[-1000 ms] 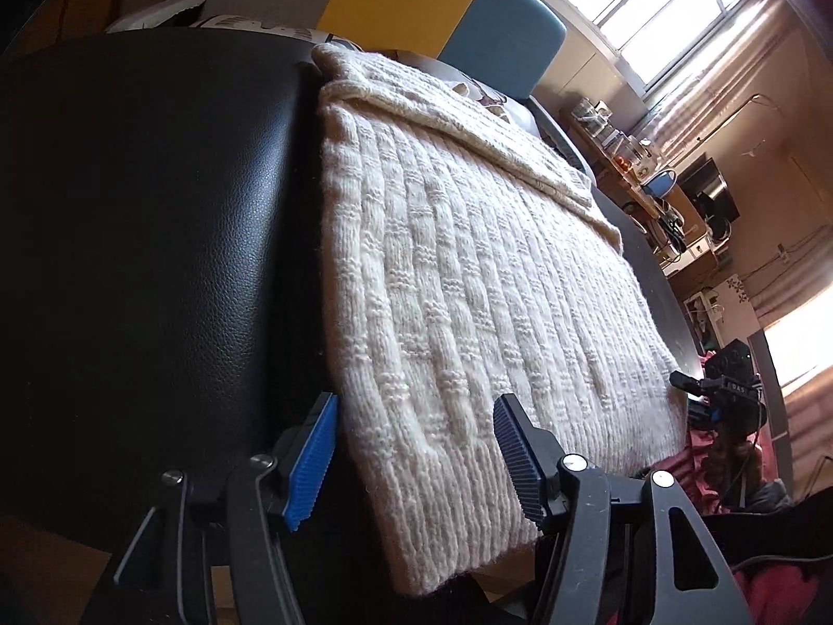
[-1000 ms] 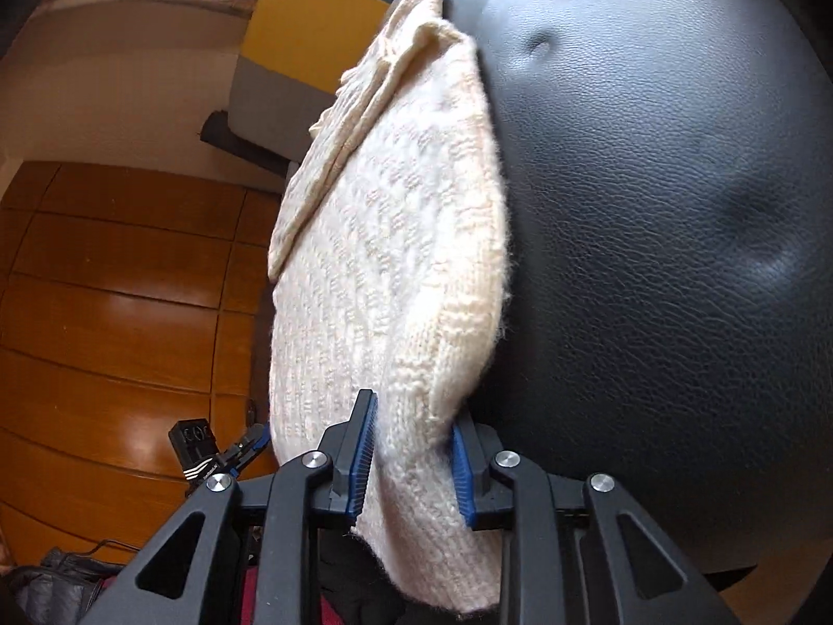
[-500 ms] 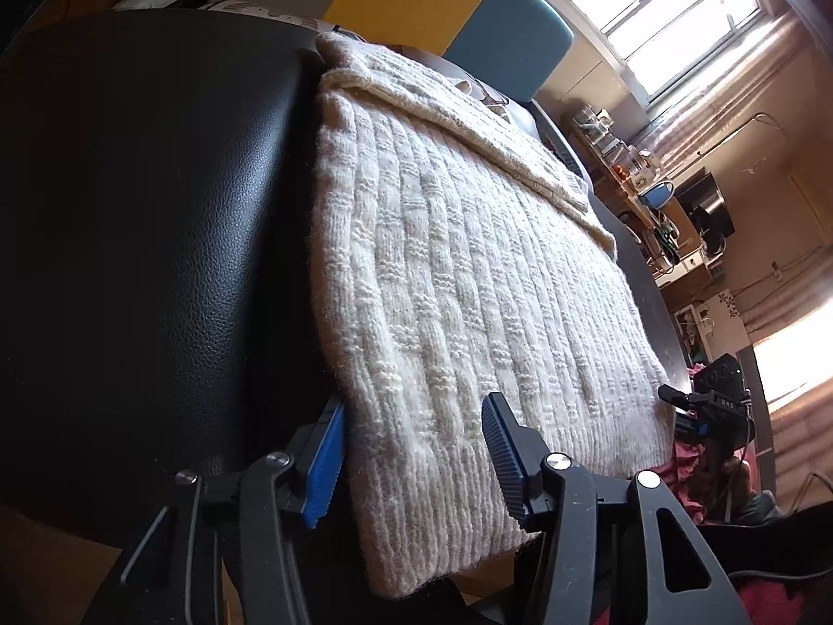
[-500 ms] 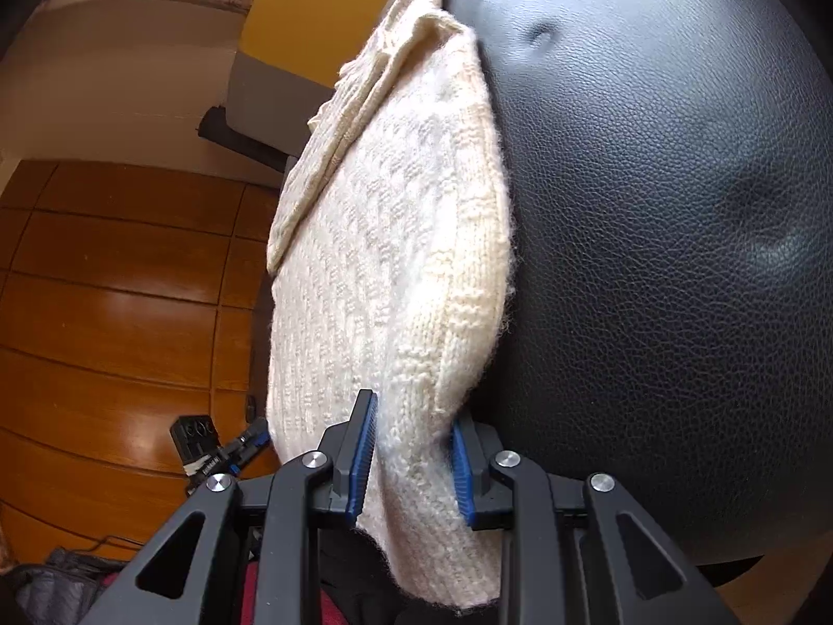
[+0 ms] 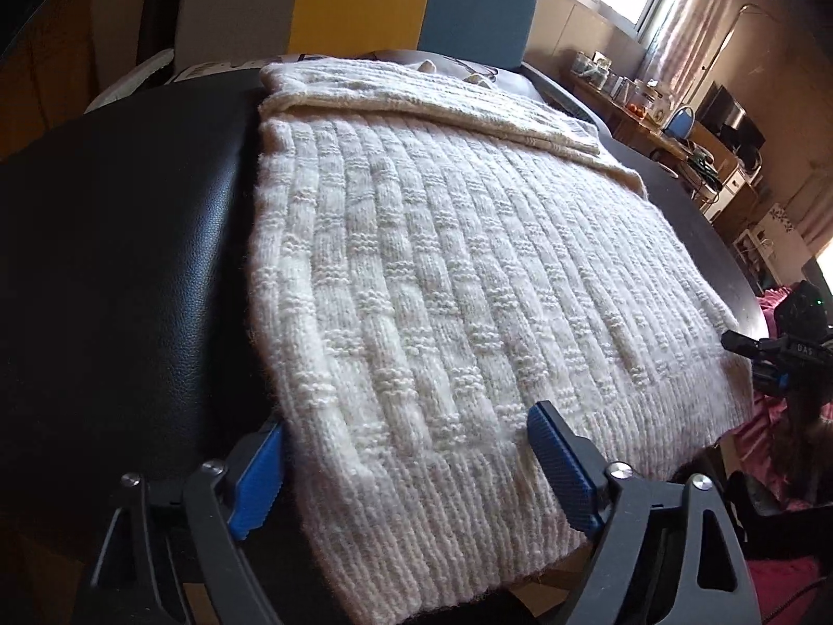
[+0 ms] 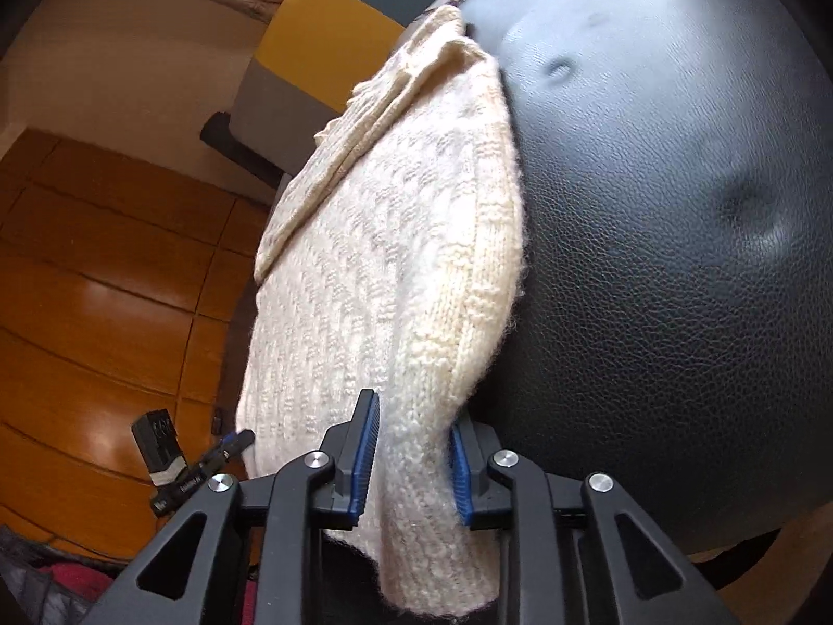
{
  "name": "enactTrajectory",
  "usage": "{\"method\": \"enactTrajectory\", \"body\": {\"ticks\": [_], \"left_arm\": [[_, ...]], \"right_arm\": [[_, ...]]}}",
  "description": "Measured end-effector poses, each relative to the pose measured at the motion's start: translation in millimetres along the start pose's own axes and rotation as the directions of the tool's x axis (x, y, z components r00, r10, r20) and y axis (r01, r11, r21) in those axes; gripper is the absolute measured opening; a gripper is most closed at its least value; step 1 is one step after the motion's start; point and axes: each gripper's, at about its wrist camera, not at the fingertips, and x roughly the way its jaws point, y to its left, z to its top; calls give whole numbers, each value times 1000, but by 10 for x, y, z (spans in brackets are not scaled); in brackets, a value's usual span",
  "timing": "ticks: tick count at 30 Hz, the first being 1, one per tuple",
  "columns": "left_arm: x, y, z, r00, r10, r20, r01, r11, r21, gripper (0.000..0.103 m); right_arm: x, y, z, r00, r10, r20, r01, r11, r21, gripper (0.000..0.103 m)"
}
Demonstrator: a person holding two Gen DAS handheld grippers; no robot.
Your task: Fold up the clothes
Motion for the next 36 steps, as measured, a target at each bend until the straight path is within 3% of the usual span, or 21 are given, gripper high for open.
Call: {"method": "enactTrajectory", "body": {"ticks": [2,5,9,13,16,18,21,24,29,31,36], "left_arm": [[-24,65,6,1000,17,14,-16,1000,-20,13],[-36,239,7,998,-63,20,66,990,-126,11],[-32,154,-14,998,-44,38,48,992,-114,11],[-22,214,-18,995,-90,34,94,982,-165,12],[-14,269,-24,991,-128,38,133,970,-202,12],[-20,265,-32,990,-131,43,137,969,-206,12],[-37,249,-40,988,-147,52,155,965,-211,11],[-52,281,-49,975,-211,64,221,946,-238,11],[-176,408,4,920,-364,145,391,875,-285,11],[-232,463,75,892,-414,180,450,843,-294,11],[-362,549,346,831,-489,265,552,783,-288,11]], "right_arm": [[18,59,3,999,-37,-4,37,999,-37,23],[52,141,52,996,-89,-27,88,995,-55,22],[109,289,10,987,-161,-1,160,982,-99,25],[171,456,-59,971,-237,43,240,960,-146,25],[110,441,-90,967,-252,42,256,956,-142,25],[155,500,-70,953,-302,38,304,938,-168,19],[106,556,-165,954,-300,23,298,929,-218,14],[139,553,-205,975,-222,-4,216,953,-211,14],[99,427,-98,999,-25,26,26,997,-69,14],[80,391,-37,998,52,44,-51,998,-24,14],[104,390,166,984,154,89,-157,987,28,13]]}}
